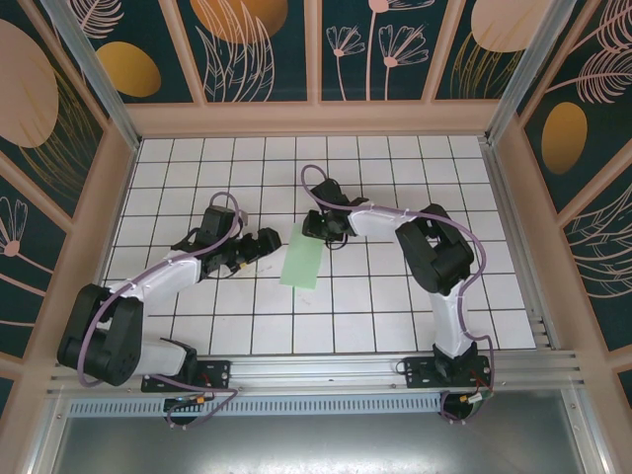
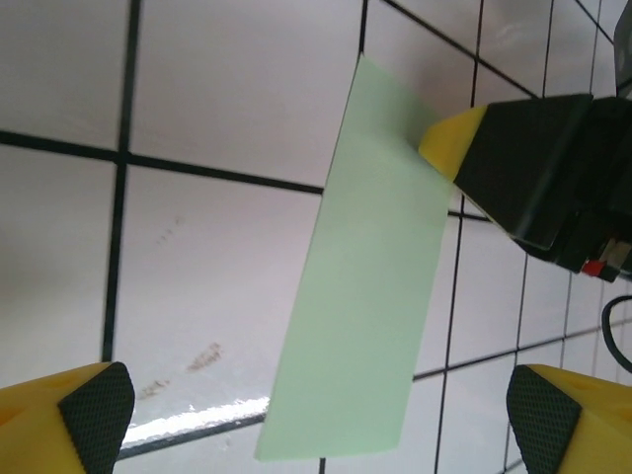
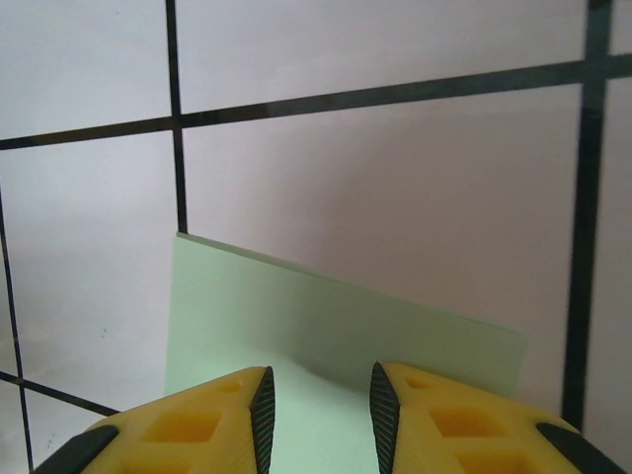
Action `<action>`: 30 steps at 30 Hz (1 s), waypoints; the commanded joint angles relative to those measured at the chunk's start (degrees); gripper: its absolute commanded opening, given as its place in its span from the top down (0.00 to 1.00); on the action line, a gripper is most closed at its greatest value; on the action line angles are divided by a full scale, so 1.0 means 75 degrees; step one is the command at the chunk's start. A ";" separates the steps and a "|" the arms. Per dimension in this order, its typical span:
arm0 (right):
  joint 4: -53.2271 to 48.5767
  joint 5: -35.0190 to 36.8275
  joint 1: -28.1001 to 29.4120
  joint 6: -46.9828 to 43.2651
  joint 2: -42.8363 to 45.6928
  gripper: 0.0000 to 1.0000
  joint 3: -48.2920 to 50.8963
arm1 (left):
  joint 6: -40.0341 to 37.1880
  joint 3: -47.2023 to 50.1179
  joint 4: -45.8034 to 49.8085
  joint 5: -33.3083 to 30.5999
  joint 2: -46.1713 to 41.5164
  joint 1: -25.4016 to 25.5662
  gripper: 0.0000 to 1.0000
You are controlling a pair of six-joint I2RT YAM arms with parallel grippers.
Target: Fold a paper plane with a square sheet of paper (pick it up from the middle)
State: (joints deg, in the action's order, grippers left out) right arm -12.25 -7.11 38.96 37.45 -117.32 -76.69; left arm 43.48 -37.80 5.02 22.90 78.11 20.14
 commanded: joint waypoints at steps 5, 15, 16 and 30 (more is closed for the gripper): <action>-0.0544 0.0475 -0.0056 0.0579 0.0549 0.64 0.0071 | 0.0475 0.0073 -0.0612 0.0734 0.0190 0.0110 0.01; -0.0793 0.0486 -0.0200 0.0620 0.0073 0.65 -0.0021 | 0.0846 -0.0139 0.0082 0.0524 0.0659 0.0604 0.12; -0.0853 0.0480 -0.0223 0.0600 0.0013 0.65 -0.0046 | 0.0864 -0.0160 0.0131 0.0552 0.0700 0.0635 0.14; -0.1041 0.0445 -0.0373 0.0160 -0.0551 0.69 -0.0193 | 0.0878 -0.0092 0.0439 0.0700 0.1021 0.0965 0.34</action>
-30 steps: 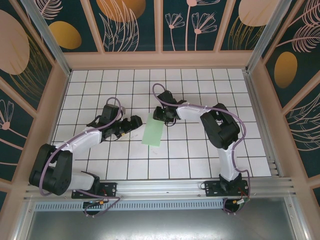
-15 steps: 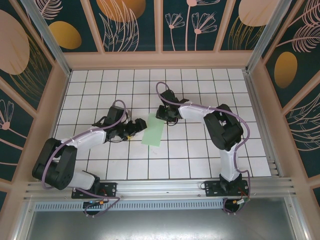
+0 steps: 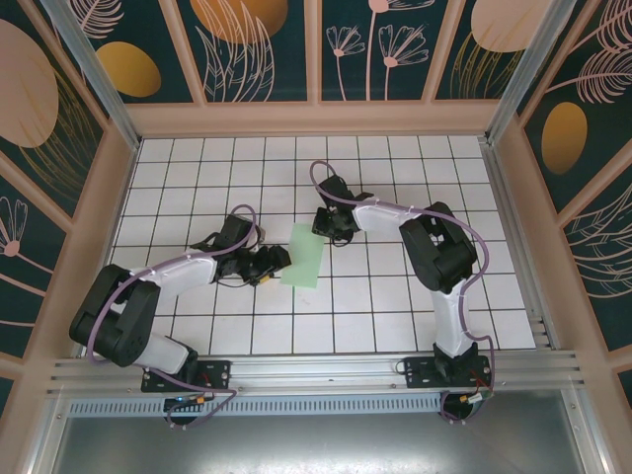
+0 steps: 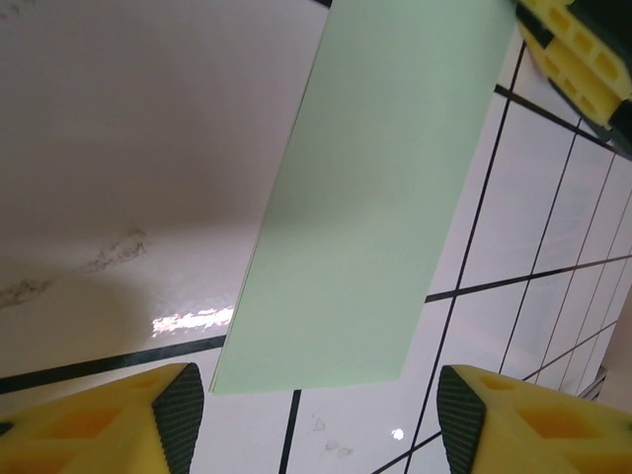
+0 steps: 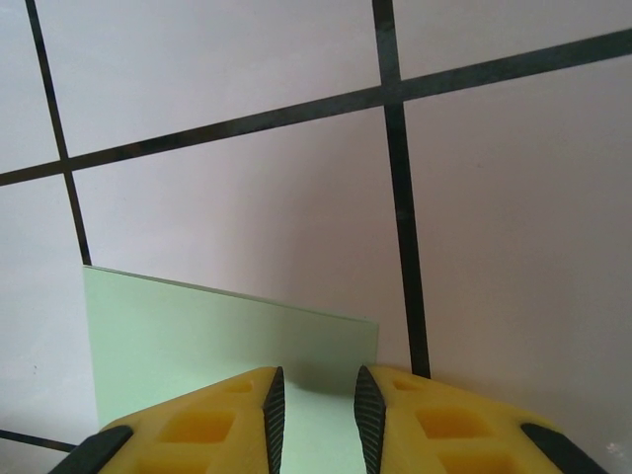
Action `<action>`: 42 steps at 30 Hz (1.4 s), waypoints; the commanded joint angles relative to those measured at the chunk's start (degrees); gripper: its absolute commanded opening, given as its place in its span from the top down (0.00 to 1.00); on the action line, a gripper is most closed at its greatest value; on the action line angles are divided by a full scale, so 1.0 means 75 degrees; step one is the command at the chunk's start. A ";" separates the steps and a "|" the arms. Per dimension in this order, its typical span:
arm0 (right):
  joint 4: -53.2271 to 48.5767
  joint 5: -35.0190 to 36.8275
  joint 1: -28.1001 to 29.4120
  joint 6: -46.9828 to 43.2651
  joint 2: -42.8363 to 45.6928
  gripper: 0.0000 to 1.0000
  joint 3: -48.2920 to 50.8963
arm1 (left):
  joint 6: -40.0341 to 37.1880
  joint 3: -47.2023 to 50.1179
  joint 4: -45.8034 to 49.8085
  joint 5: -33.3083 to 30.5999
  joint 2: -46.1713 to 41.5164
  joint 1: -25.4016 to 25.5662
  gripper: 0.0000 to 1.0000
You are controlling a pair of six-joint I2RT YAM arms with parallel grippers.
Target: Fold a paper plane with a square sheet of paper (pick it up from the middle)
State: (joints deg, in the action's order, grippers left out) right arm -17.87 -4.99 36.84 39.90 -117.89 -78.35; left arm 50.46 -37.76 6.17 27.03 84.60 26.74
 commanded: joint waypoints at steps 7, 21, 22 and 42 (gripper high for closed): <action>-0.0156 0.0109 -0.0085 -0.0234 -0.0542 0.69 0.0098 | -0.0181 -0.0153 0.0397 -0.0033 0.0381 0.0220 0.33; -0.0032 0.0022 -0.0099 -0.0257 -0.0566 0.70 0.0250 | -0.0250 -0.0566 0.0337 0.0133 0.0857 0.0313 0.39; -0.0022 -0.0001 -0.0096 -0.0263 -0.0568 0.70 0.0278 | -0.0241 -0.0610 0.0320 0.0167 0.0903 0.0337 0.41; 0.0085 -0.0137 -0.0156 -0.0266 -0.0549 0.70 0.0489 | -0.0313 -0.0968 -0.0286 0.0677 0.1221 0.0419 0.43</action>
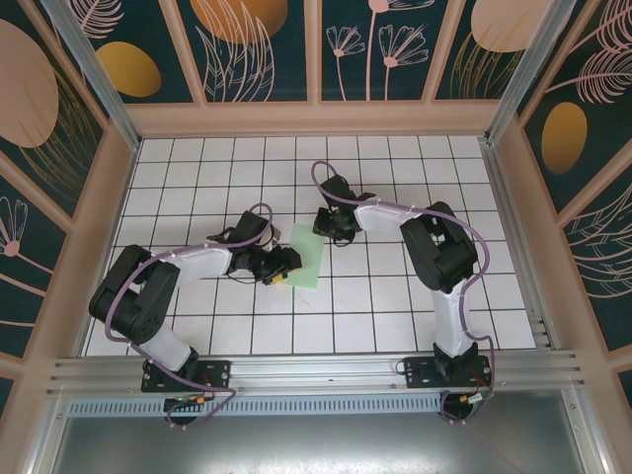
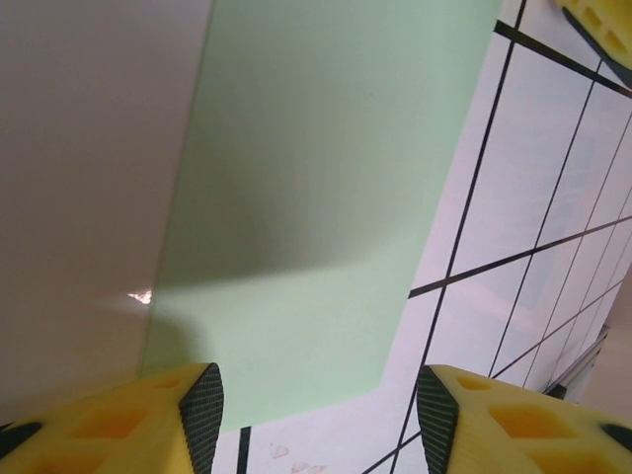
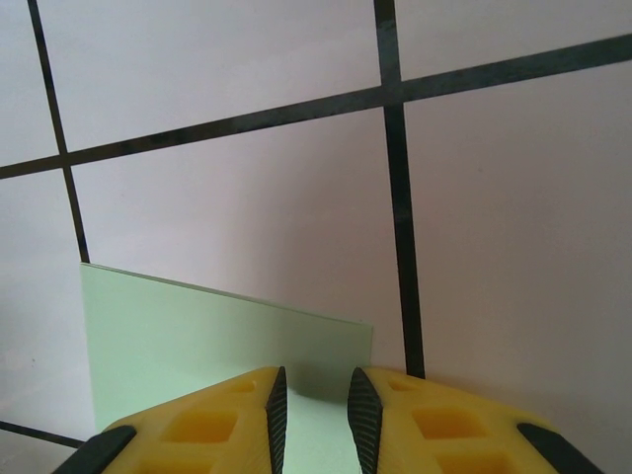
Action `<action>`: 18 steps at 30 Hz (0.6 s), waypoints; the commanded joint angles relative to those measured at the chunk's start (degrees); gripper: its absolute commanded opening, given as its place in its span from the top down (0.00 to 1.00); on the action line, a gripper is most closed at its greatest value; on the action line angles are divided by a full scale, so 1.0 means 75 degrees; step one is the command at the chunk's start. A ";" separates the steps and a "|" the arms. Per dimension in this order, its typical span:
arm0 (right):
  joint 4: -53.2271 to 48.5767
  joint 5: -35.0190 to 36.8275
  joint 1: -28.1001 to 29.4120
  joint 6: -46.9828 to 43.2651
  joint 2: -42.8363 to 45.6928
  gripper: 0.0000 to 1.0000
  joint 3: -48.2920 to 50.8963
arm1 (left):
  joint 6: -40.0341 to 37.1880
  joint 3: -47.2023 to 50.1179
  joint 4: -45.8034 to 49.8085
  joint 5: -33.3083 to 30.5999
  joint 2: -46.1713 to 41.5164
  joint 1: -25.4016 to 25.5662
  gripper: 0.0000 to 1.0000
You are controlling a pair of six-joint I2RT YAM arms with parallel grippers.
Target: Fold a paper plane with a square sheet of paper (pick it up from the middle)
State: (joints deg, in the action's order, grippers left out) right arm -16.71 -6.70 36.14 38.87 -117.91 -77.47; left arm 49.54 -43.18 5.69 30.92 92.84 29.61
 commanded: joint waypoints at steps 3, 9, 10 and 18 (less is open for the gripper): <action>-0.0058 0.0085 -0.0067 -0.0122 -0.0558 0.70 0.0381 | -0.0327 -0.0390 -0.0107 0.0023 0.0209 0.0037 0.42; -0.0092 0.0108 -0.0083 -0.0135 -0.0578 0.70 0.0410 | -0.0652 -0.0668 0.0812 -0.1102 0.0352 0.0034 0.36; -0.0104 0.0108 -0.0084 -0.0121 -0.0580 0.70 0.0414 | -0.0674 -0.0669 0.0855 -0.1093 0.0393 0.0037 0.35; -0.0128 0.0096 -0.0099 -0.0124 -0.0624 0.70 0.0392 | -0.0756 -0.0758 0.0904 -0.0870 0.0666 0.0037 0.32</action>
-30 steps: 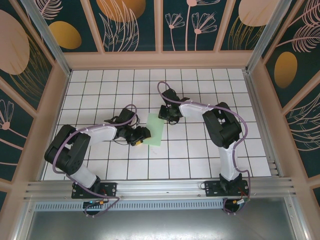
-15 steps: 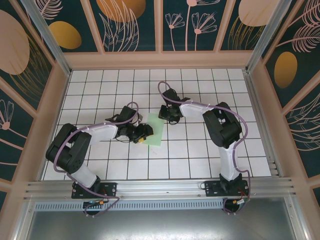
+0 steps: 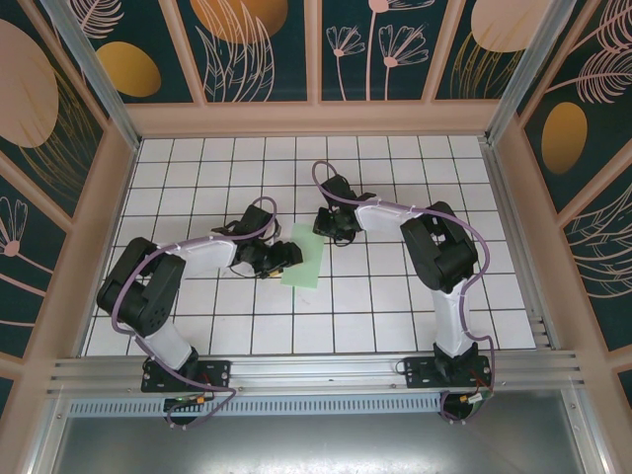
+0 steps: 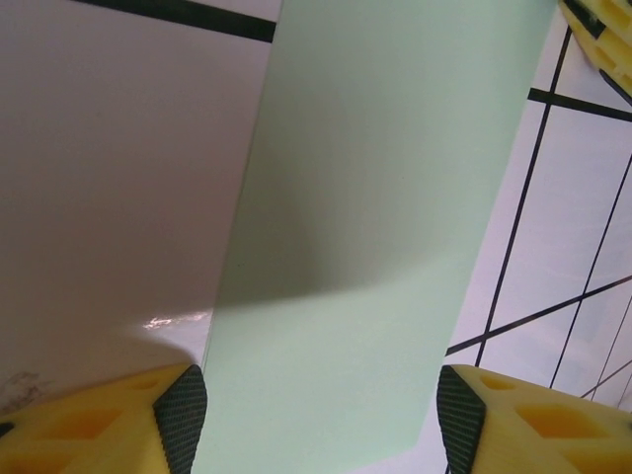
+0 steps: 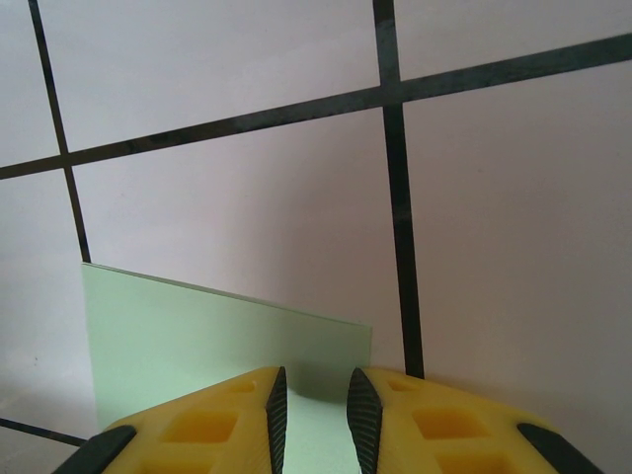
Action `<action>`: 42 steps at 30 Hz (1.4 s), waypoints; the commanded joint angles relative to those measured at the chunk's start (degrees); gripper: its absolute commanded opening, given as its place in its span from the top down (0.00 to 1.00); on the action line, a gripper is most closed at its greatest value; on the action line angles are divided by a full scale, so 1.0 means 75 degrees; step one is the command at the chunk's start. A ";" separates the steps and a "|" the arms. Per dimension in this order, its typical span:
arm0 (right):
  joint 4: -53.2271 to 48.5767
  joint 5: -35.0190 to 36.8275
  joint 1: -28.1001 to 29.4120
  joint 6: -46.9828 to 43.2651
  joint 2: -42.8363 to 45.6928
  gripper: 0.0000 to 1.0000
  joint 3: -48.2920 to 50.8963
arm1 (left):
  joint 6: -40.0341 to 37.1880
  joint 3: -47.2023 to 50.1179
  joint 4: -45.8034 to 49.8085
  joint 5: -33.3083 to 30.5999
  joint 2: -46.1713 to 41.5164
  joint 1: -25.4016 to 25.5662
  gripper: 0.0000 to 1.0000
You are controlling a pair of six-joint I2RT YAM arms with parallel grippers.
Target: Fold a paper plane with a square sheet of paper (pick it up from the middle)
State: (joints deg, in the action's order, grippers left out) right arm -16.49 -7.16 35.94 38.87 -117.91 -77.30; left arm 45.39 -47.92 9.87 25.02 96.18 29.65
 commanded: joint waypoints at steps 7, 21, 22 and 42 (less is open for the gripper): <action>-0.0198 0.0169 -0.0082 -0.0132 -0.0648 0.70 0.0333 | -0.0267 -0.0137 0.0097 0.0449 0.0229 0.0078 0.35; -0.0215 0.0181 -0.0097 -0.0109 -0.0646 0.70 0.0336 | -0.0411 -0.0289 -0.0194 0.0771 0.0155 0.0131 0.43; -0.0214 0.0181 -0.0093 -0.0110 -0.0646 0.70 0.0338 | -0.0414 -0.0302 -0.0163 0.0679 0.0091 0.0126 0.45; -0.1058 0.1581 0.0696 -0.1458 0.0606 0.56 -0.0649 | -0.0542 0.0061 0.0211 -0.0500 -0.1022 -0.1474 0.30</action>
State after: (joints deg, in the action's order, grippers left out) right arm -19.92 -1.26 38.06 31.38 -117.12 -79.94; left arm 42.00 -48.80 9.26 25.43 90.52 20.88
